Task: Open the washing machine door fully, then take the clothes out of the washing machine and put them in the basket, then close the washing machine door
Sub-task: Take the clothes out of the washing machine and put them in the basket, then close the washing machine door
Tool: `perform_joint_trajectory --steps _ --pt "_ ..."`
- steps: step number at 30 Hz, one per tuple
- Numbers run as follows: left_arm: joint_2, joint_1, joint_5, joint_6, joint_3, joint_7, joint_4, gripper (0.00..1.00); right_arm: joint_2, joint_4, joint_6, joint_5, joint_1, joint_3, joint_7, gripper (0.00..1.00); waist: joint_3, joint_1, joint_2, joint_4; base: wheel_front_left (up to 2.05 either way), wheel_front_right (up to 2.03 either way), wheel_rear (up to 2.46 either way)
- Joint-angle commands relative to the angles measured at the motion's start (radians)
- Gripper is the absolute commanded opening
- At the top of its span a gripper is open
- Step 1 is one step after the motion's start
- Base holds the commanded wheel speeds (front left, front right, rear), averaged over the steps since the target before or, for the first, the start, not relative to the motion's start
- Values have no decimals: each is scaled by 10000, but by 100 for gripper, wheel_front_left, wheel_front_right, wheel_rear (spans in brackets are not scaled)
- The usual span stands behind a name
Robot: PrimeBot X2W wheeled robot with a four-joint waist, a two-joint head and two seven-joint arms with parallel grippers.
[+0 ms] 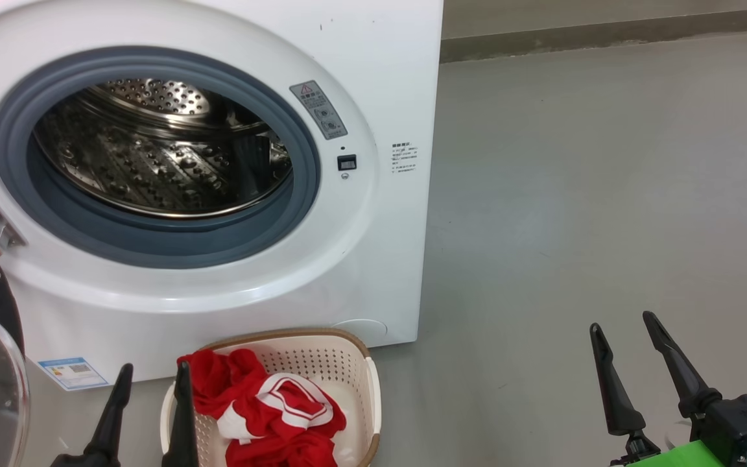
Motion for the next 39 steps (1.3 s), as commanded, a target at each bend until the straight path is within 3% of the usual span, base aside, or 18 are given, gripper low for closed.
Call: perform_joint_trajectory --steps 1,14,29,39 --pt "135 -52 80 -76 334 -80 -198 100 -125 -299 50 -60 -218 175 -65 100 3 -1 0 15 0 0 0" --pt "113 -90 145 -81 265 -80 -181 100 -125 -312 50 -126 -222 135 -65 100 44 -1 0 72 -11 11 0" --pt "124 -142 199 -215 144 -80 -258 100 -125 -284 50 -101 -206 142 -65 100 47 -1 0 114 -126 126 0" --pt "167 -101 396 -138 -127 -62 -151 100 -125 -274 50 -123 -214 133 -65 100 54 -1 0 159 -32 32 0"
